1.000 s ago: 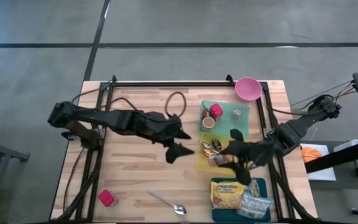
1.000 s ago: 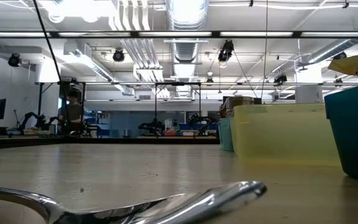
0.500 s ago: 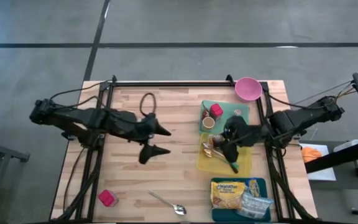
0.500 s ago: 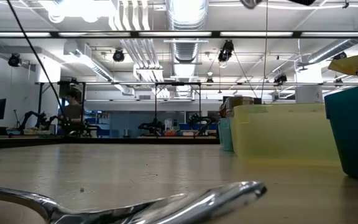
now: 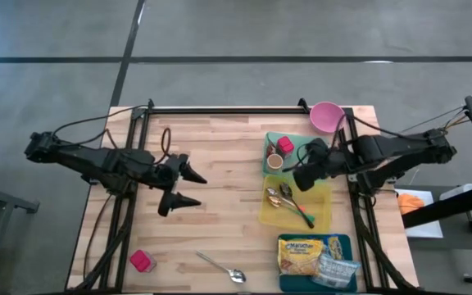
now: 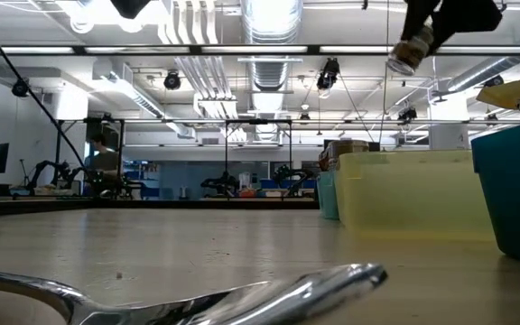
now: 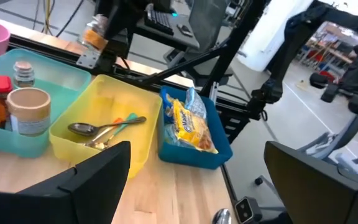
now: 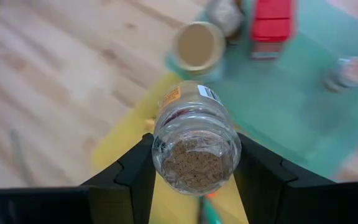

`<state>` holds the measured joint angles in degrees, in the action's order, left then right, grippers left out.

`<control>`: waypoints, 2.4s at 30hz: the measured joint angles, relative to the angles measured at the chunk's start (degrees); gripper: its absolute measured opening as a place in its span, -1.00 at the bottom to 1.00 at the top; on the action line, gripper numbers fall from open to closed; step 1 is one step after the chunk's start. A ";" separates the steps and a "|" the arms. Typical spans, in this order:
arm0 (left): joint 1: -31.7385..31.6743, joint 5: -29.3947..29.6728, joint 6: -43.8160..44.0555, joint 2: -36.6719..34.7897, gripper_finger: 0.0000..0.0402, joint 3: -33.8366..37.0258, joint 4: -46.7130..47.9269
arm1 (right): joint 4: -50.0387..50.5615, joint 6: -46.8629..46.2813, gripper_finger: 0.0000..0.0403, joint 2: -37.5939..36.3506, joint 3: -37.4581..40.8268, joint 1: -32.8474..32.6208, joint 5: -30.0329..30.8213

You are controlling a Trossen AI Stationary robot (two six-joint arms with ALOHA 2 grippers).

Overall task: Pick & Place Food Item
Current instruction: Put the brown seasoning bottle into the green bin

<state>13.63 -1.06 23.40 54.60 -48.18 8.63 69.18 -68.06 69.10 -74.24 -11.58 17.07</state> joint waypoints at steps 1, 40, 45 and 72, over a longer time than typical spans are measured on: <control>-0.02 0.03 0.27 -0.47 0.88 0.43 -0.03 | 1.26 -0.23 -0.17 0.00 0.00 1.09 -0.10; 0.20 -1.57 3.69 -0.88 0.88 1.00 0.60 | -9.04 17.25 -0.17 0.11 24.82 31.74 -14.03; 0.19 -1.57 3.67 -0.88 0.88 1.00 0.60 | -9.83 17.49 -0.17 0.38 26.96 32.11 -14.08; 0.17 -1.62 4.03 -0.88 0.88 1.00 0.62 | -14.32 29.51 -0.17 16.14 25.24 35.70 -19.07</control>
<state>13.80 -2.68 27.43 53.71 -47.18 9.25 54.86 -38.56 85.24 -48.99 24.12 -2.00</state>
